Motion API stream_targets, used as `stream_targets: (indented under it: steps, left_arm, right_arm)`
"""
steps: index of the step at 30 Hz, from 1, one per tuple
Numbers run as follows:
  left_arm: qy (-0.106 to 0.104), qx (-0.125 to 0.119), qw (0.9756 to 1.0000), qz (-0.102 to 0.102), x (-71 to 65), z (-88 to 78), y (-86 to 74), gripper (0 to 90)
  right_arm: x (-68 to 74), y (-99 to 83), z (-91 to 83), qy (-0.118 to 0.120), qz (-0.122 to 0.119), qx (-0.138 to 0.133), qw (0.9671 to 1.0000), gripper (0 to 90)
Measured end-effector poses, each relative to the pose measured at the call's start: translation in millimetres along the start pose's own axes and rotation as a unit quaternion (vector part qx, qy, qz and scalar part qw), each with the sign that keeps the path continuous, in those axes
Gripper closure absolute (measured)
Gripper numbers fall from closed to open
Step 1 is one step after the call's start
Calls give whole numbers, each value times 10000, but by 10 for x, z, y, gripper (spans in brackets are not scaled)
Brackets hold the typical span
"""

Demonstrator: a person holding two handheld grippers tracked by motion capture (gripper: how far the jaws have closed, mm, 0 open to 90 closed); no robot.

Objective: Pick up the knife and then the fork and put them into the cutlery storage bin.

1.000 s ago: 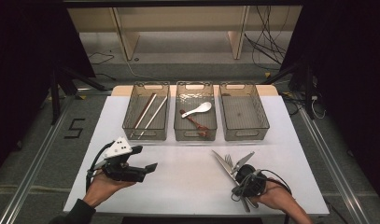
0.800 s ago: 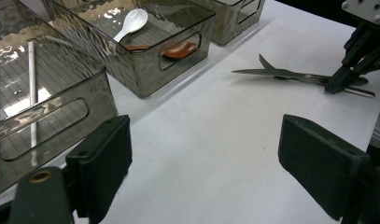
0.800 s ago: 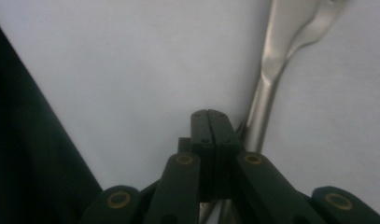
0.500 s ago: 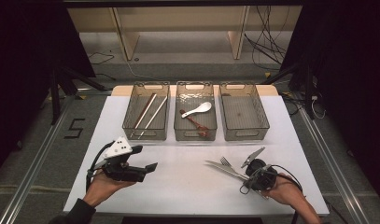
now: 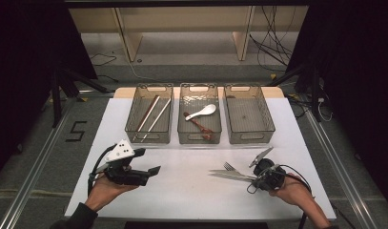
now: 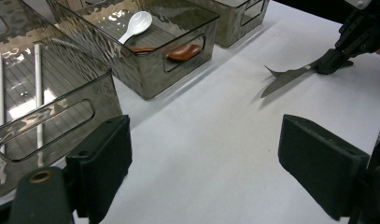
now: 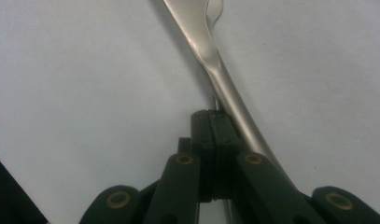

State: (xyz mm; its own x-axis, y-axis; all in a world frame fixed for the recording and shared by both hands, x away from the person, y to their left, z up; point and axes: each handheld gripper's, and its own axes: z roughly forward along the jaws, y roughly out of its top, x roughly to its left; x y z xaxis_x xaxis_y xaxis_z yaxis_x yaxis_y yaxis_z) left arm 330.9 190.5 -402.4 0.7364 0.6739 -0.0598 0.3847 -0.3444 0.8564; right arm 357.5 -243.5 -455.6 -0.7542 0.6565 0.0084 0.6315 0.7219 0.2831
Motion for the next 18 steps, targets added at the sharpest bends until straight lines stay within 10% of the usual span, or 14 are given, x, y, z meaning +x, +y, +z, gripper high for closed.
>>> stream_targets:
  steps: [8,18]
  left_arm:
    - [-44,-66,9999,-61,11,-13,1,171]
    - [-61,-153,9998,-105,17,-29,-2,164]
  right_arm:
    - [4,51,-278,6,-8,-846,9964,751]
    - [-39,142,-161,-80,-96,-593,9982,429]
